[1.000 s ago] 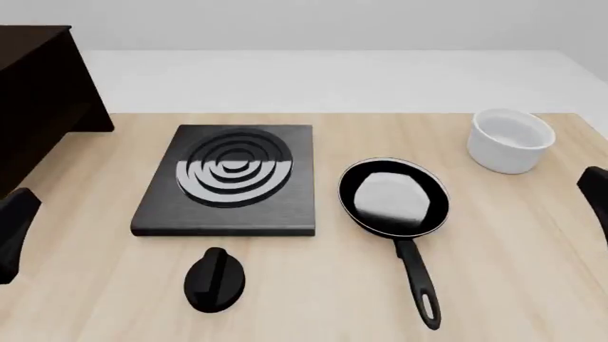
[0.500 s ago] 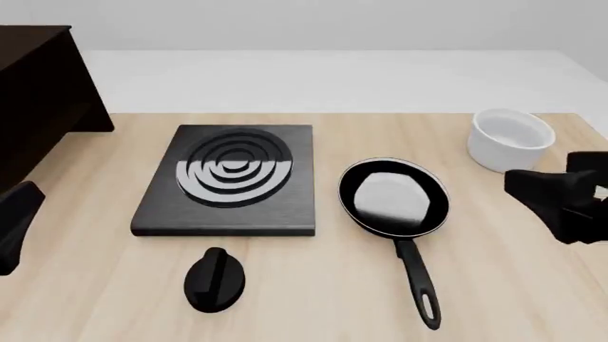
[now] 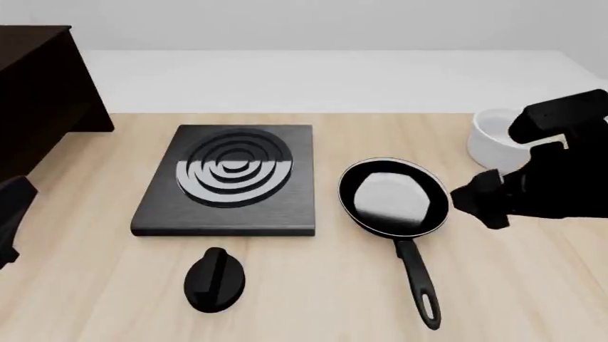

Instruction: Put the frying pan on the cabinet shelf.

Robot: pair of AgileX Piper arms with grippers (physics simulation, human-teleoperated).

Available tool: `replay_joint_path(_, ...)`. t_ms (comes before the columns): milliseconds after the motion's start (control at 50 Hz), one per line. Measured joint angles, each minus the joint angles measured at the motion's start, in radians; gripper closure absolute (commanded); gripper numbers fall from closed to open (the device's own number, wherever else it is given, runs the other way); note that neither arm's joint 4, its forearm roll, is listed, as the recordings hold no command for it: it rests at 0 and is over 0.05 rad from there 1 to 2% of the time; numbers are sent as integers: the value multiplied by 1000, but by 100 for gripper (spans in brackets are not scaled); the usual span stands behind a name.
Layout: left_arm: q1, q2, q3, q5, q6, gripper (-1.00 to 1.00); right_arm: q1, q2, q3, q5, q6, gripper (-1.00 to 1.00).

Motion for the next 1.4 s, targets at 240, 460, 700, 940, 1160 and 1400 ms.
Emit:
replay_joint_path(240,-1,-1,-5,9,0,-100,25,115,-13,-6,18,-100)
replay_joint_path(460,0,4,-9,12,1,-100,48,187,2,-49,26,-100)
replay_joint_path(700,-3,10,0,6,-2,-100,70,250,25,-103,33,-100)
replay_joint_path(940,-6,12,-2,8,-2,-100,97,304,72,-167,45,-100)
replay_joint_path(1160,-11,16,-8,11,-2,-100,120,349,121,-225,53,-100)
replay_joint_path(1400,-14,19,-8,10,-1,-100,138,386,162,-278,64,-100)
